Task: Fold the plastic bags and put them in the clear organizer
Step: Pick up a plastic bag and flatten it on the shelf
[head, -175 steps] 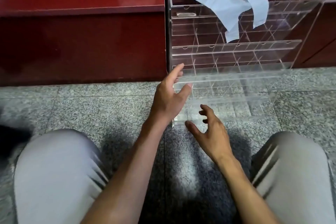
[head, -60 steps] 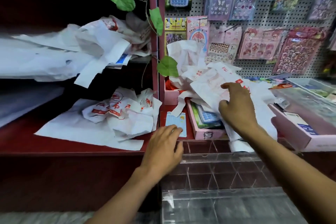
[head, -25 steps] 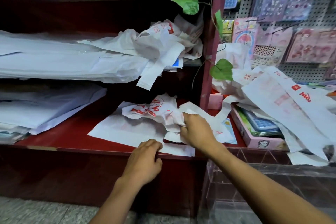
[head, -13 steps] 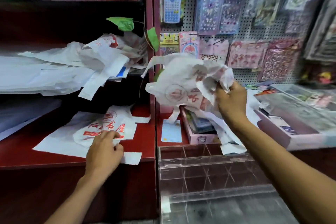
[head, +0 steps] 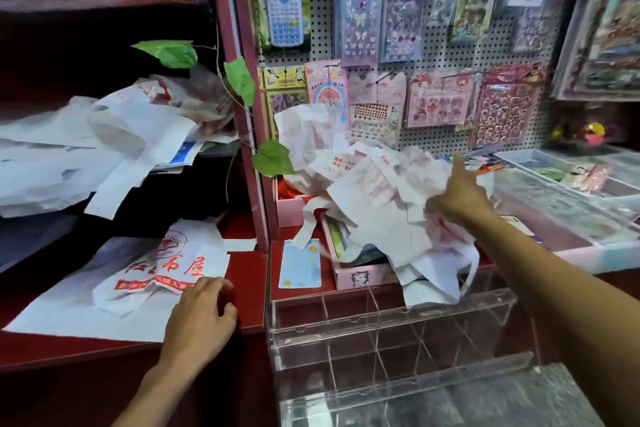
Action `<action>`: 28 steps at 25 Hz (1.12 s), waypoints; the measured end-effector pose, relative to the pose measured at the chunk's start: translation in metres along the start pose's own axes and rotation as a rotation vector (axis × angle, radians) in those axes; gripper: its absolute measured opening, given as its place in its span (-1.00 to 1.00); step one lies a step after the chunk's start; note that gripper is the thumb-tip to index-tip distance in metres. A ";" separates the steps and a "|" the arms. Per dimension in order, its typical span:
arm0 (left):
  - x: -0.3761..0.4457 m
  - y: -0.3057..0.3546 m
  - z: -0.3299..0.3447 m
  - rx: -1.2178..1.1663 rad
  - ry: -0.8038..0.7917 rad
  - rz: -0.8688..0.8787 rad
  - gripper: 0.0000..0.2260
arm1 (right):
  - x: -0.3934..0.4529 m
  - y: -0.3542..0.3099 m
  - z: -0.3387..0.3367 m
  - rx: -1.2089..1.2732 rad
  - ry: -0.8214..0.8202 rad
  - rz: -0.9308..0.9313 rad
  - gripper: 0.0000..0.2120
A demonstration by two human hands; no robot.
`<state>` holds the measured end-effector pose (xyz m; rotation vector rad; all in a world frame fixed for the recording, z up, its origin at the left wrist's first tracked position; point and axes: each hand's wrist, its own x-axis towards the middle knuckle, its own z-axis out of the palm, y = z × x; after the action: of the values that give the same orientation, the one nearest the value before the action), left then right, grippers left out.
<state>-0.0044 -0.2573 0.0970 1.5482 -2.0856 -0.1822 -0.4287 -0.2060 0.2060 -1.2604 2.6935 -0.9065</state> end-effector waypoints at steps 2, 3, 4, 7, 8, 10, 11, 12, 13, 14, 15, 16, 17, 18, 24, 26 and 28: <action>0.001 0.000 0.003 0.001 -0.008 0.015 -0.76 | -0.006 0.010 0.006 0.086 0.002 -0.133 0.02; 0.001 -0.001 0.004 -0.001 -0.013 0.022 -0.76 | -0.011 0.015 0.008 0.111 -0.086 -0.219 0.03; 0.000 0.000 0.005 -0.004 -0.023 0.024 -0.76 | -0.019 0.018 0.010 0.095 -0.203 -0.266 0.06; -0.002 0.006 0.008 -0.017 -0.036 0.030 -0.78 | -0.034 0.030 0.022 -0.136 -0.352 -0.241 0.13; -0.003 0.010 0.010 -0.025 -0.036 0.040 -0.78 | -0.038 0.033 0.025 -0.196 -0.331 -0.201 0.07; -0.004 0.018 0.012 -0.052 -0.037 0.068 -0.79 | -0.039 0.034 0.026 -0.162 -0.244 -0.190 -0.27; -0.004 0.021 0.013 -0.065 -0.038 0.082 -0.79 | -0.038 0.032 0.022 -0.074 -0.181 -0.186 -0.47; -0.003 0.024 0.014 -0.073 -0.036 0.090 -0.80 | -0.035 0.028 0.016 0.041 -0.112 -0.159 -0.63; -0.002 0.025 0.015 -0.078 -0.032 0.092 -0.80 | -0.033 0.022 0.007 0.168 -0.020 -0.136 -0.72; -0.002 0.026 0.016 -0.081 -0.029 0.087 -0.81 | -0.029 0.016 -0.003 0.264 0.121 -0.135 -0.73; -0.001 0.027 0.017 -0.086 -0.027 0.079 -0.81 | -0.025 0.010 -0.017 0.314 0.302 -0.163 -0.73; -0.001 0.028 0.019 -0.089 -0.027 0.075 -0.81 | -0.021 0.003 -0.032 0.317 0.500 -0.200 -0.74; -0.001 0.029 0.021 -0.089 -0.028 0.075 -0.81 | -0.017 -0.001 -0.046 0.288 0.675 -0.230 -0.73; 0.000 0.030 0.022 -0.086 -0.030 0.077 -0.81 | -0.012 -0.003 -0.057 0.255 0.768 -0.253 -0.69; 0.009 0.036 0.026 -0.101 -0.035 0.078 -0.84 | 0.020 0.043 -0.047 -0.116 -0.198 0.034 -0.27; 0.010 0.037 0.030 -0.105 -0.046 0.098 -0.84 | 0.010 0.054 -0.036 -0.067 -0.073 0.021 -0.41; 0.011 0.037 0.031 -0.101 -0.056 0.104 -0.84 | 0.000 0.058 -0.028 -0.051 0.010 -0.018 -0.54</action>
<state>-0.0529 -0.2613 0.0888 1.3863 -2.1596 -0.2908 -0.4766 -0.1628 0.1993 -1.2949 2.7342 -0.8536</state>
